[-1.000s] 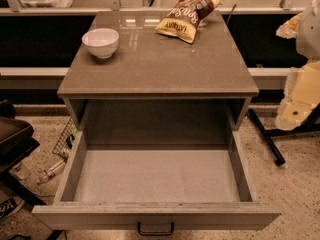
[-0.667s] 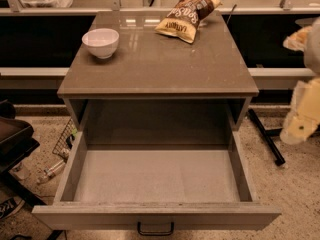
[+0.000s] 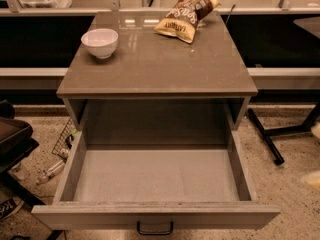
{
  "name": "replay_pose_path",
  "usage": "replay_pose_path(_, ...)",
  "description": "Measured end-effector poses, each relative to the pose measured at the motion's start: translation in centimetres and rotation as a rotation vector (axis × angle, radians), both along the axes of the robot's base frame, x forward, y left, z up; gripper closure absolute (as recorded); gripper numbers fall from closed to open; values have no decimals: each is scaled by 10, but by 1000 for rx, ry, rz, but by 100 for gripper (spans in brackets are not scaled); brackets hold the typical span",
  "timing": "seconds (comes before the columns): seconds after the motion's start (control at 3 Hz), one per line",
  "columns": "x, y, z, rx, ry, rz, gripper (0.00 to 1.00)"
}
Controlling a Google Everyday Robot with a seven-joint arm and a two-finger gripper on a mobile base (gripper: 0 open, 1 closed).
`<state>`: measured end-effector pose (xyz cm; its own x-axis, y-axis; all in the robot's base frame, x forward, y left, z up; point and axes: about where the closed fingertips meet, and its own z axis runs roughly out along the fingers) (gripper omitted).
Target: Close top drawer
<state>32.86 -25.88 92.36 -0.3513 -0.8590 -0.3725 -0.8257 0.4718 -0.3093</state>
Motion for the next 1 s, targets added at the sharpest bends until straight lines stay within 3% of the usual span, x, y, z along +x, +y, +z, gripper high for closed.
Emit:
replay_pose_path(0.33,-57,-19,-56,74,-58,-75,71)
replay_pose_path(0.67,-95,-20,-128,129,16,-104,95)
replay_pose_path(1.0,-106,-18,-144,138,47,-105,100)
